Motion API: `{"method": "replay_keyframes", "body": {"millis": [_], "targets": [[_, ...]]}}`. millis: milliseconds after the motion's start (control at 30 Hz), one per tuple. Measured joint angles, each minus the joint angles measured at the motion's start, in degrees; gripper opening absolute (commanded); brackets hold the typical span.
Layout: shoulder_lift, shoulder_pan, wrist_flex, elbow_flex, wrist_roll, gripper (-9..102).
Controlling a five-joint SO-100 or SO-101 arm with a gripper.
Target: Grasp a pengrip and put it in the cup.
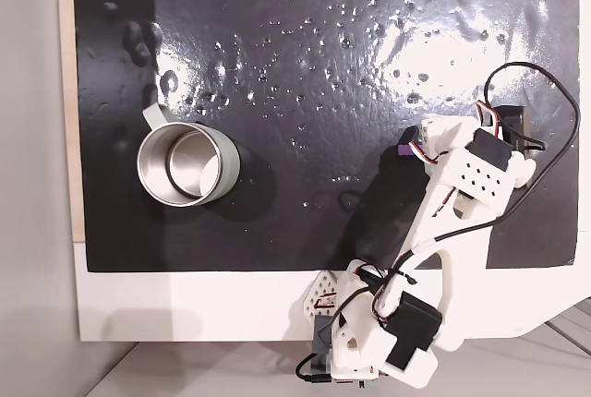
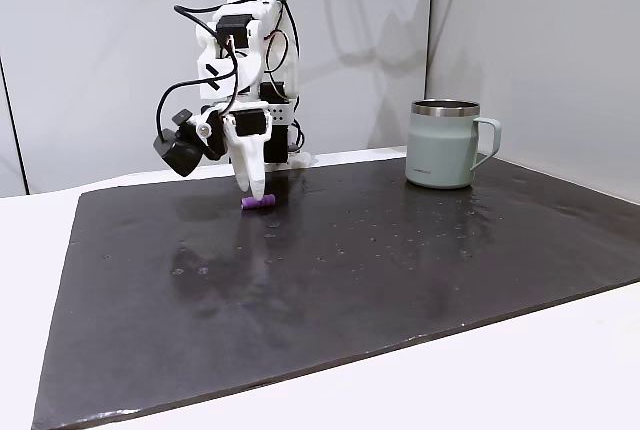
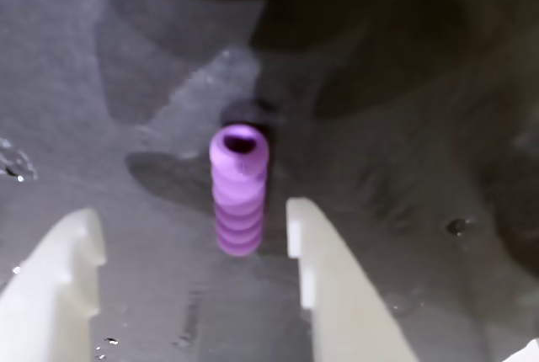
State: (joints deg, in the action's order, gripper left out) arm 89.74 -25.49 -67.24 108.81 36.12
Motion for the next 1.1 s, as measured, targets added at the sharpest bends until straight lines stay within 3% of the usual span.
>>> {"method": "replay_keyframes", "body": {"millis": [267, 433, 667, 1100], "targets": [[-4.39, 0.00, 1.76, 0.00, 0.00, 16], [-5.98, 0.62, 3.16, 0.09, 0.18, 0], [-5.45, 0.70, 3.78, 0.88, 0.79, 0], [15.56, 5.54, -11.51, -10.02, -7.03, 0]]}}
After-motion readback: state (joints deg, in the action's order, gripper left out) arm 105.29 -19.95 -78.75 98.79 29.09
